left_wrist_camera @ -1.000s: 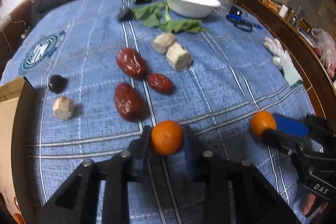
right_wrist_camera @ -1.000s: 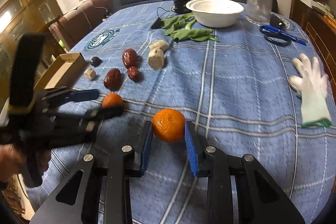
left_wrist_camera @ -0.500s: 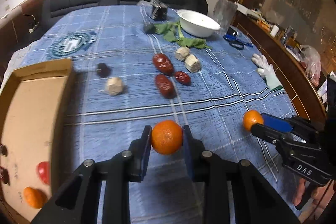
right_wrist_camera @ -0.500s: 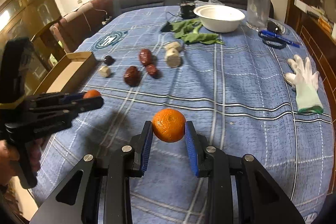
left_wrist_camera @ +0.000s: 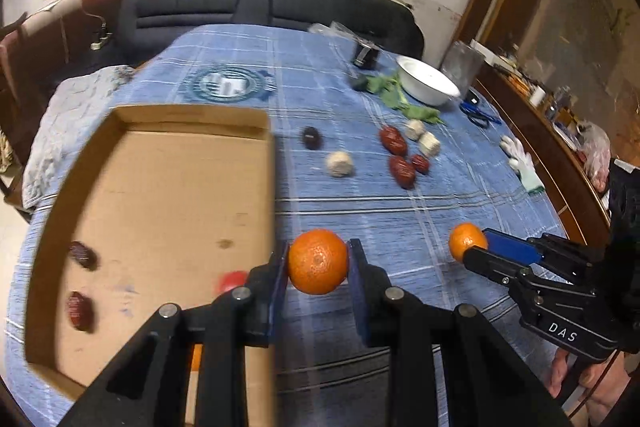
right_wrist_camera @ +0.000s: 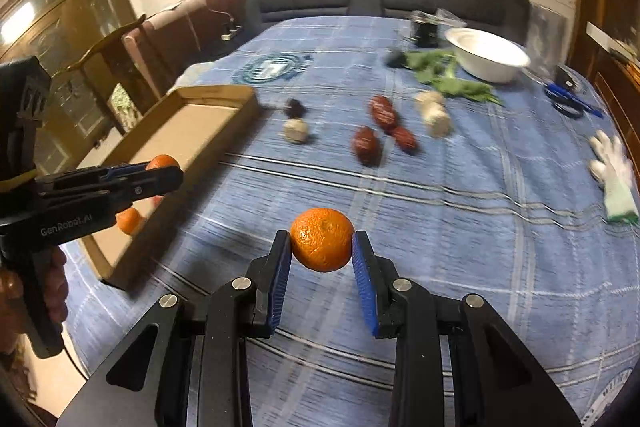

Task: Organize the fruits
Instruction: 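Carry both tangerines into the cardboard tray and open both tools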

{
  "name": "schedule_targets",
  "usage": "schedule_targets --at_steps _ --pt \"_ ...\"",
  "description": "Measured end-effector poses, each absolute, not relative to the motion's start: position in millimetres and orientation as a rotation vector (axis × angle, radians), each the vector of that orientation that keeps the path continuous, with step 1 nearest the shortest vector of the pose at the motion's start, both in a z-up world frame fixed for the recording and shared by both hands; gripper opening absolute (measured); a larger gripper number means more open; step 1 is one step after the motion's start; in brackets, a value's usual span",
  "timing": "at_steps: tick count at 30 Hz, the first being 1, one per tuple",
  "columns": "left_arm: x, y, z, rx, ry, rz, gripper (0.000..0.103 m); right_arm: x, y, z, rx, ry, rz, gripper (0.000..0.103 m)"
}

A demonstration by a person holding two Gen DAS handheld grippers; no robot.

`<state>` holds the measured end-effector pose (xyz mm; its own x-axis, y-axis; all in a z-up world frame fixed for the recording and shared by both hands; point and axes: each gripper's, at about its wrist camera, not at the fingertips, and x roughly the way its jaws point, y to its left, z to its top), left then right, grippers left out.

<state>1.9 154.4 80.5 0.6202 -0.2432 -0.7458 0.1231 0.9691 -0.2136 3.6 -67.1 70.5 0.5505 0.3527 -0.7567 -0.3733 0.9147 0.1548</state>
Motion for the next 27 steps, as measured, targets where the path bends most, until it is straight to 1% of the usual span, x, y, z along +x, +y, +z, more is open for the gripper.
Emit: schedule_targets --at_steps 14,19,27 --pt "14 275 74 -0.186 0.866 -0.044 0.031 32 70 80 -0.089 0.874 0.593 0.030" --pt "31 299 62 -0.193 0.890 -0.015 0.031 46 108 68 -0.103 0.905 0.626 0.030" --pt "51 300 42 -0.178 0.940 -0.028 0.031 63 143 43 -0.131 0.967 0.633 0.030"
